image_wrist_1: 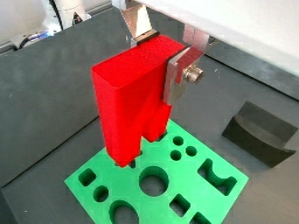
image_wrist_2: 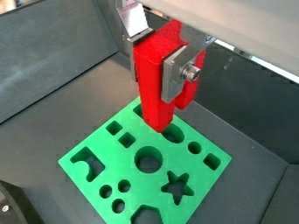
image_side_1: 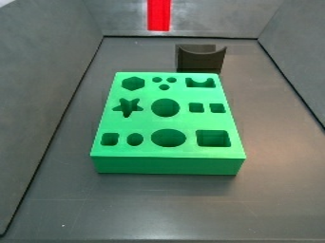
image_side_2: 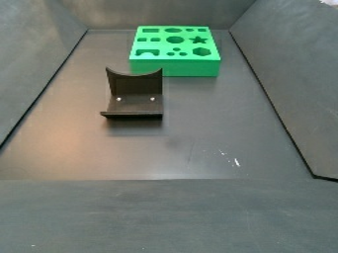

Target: Insert the double-square object.

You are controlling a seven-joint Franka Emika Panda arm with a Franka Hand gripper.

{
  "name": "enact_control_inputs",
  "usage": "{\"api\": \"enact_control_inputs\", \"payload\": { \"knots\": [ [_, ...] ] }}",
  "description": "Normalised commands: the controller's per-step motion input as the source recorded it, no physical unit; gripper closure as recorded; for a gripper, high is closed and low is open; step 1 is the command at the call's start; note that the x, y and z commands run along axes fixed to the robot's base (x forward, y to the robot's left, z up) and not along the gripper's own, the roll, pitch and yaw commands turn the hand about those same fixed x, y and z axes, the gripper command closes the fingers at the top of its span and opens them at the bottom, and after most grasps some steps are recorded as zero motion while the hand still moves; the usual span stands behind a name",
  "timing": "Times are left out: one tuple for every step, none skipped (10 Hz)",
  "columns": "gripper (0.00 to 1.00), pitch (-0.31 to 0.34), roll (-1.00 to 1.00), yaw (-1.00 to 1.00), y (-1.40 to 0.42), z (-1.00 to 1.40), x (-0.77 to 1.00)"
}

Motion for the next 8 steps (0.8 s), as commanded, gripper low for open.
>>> {"api": "enact_control_inputs", "payload": {
  "knots": [
    [1.00,-0.054,0.00,-0.27,-0.16,-0.09,0.00],
    [1.00,-0.149,0.00,-0.64,-0.20,-0.47,0.33],
    [1.00,-0.066,0.07,-0.55,-0.28,-0.71,0.51],
    [1.00,-0.020,0.14,-0.51,-0.25,-0.79,0.59],
    [1.00,-0.023,0.24,-0.64,-0.10,-0.88,0.49],
    [1.00,0.000,0.27,-0.81,0.00,-0.72,0.25],
    [1.00,0.000,0.29,-0.82,0.00,-0.67,0.21],
    [1.00,0.000,0.31,-0.76,0.02,-0.63,0.23]
  ]
}}
